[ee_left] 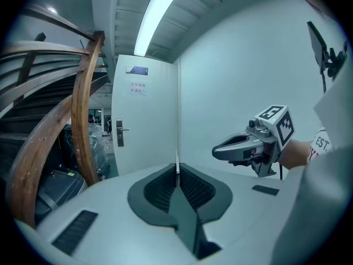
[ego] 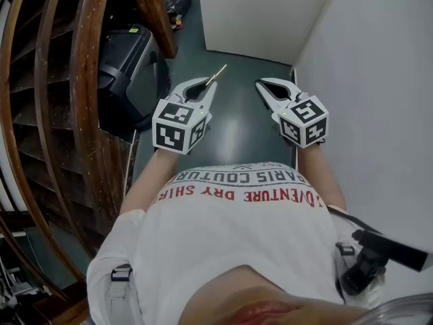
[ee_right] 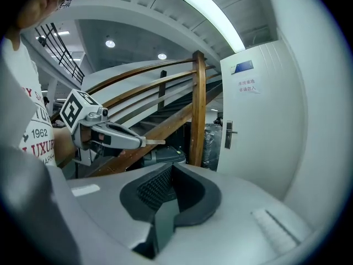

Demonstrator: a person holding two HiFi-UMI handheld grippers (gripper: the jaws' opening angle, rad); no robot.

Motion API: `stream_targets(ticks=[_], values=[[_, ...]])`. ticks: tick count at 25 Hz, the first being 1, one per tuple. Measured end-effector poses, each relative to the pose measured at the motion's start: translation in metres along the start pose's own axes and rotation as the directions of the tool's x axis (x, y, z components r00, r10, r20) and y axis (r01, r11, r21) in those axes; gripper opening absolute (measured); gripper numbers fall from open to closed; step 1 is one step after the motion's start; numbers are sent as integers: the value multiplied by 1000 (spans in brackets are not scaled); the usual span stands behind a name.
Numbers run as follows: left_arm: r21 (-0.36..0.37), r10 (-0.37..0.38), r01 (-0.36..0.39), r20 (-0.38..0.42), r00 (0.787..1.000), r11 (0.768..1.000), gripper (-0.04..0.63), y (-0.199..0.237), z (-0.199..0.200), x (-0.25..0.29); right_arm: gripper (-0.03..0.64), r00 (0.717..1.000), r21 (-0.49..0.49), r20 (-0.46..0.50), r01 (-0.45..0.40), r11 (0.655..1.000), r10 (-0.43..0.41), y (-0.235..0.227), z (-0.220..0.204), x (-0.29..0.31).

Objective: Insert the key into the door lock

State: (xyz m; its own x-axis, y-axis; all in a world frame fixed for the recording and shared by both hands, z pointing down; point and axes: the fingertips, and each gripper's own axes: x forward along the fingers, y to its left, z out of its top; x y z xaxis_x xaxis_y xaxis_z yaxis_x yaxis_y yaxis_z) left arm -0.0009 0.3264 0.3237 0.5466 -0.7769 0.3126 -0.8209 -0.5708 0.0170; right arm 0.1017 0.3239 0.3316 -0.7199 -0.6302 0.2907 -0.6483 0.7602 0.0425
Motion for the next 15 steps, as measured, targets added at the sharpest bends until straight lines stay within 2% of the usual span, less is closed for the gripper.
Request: stream_targets(ticks=[3,8,15], values=[[3,-12,12,3,1000,1000,23,-7,3,3,3,999,11,26,-22,1000,22,1,4,-7],[34,-41,40,11,999,999,23,-21,12,13,3,999,-12,49,-9,1000,10,-10,7,-18],[-1,-45,45,-3,999,999,23,7,-4,41,3,999,5,40,-11,1000,11,-28,-11,9]])
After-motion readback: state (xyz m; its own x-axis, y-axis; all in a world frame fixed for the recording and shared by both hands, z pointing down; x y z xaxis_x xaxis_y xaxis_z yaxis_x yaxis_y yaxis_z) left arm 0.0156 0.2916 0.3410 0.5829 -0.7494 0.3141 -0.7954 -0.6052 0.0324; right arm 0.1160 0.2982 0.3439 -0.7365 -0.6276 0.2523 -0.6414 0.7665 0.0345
